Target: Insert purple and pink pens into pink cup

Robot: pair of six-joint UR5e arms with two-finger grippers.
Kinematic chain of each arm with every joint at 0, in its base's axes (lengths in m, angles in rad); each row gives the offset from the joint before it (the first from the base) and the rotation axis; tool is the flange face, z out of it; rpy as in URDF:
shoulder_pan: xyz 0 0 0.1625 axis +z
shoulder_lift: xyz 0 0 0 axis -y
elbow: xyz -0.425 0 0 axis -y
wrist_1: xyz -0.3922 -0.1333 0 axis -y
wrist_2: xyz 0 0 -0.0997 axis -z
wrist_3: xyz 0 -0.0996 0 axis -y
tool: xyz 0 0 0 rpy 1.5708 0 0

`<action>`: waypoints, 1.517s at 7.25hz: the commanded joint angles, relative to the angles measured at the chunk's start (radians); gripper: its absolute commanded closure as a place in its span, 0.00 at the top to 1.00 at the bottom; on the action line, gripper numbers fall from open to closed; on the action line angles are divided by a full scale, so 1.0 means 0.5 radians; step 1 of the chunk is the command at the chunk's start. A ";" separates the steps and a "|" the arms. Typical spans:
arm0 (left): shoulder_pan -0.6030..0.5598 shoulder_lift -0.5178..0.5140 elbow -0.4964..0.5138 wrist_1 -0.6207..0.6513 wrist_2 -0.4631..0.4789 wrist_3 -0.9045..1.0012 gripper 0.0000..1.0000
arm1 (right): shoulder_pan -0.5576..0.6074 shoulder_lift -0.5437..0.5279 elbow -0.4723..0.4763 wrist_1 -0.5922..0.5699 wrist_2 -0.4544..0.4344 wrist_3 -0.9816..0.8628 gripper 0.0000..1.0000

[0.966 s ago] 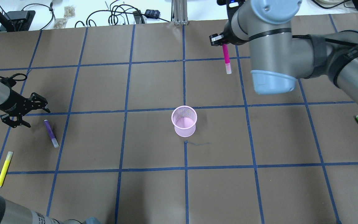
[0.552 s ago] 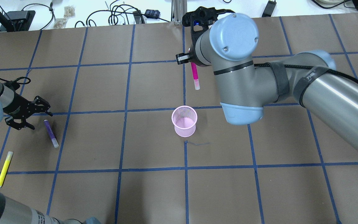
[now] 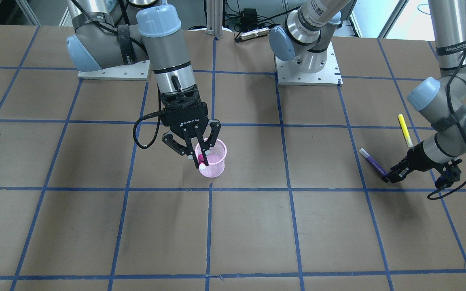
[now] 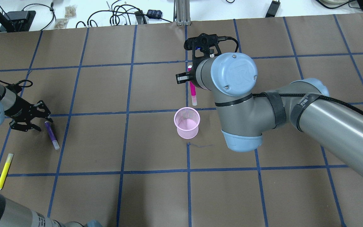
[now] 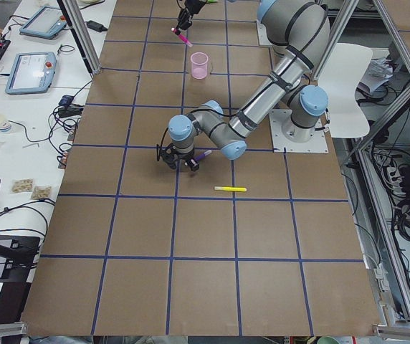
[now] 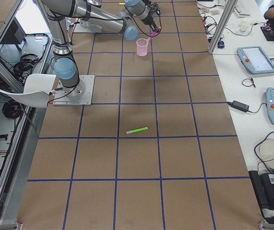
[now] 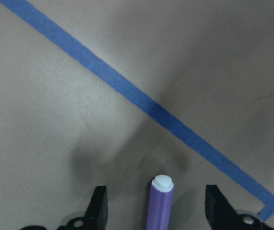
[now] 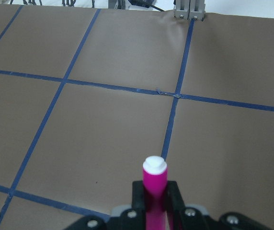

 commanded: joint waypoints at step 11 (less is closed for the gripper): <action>-0.059 0.217 0.180 -0.333 -0.034 0.009 0.00 | 0.137 0.146 0.080 -0.095 -0.021 0.210 1.00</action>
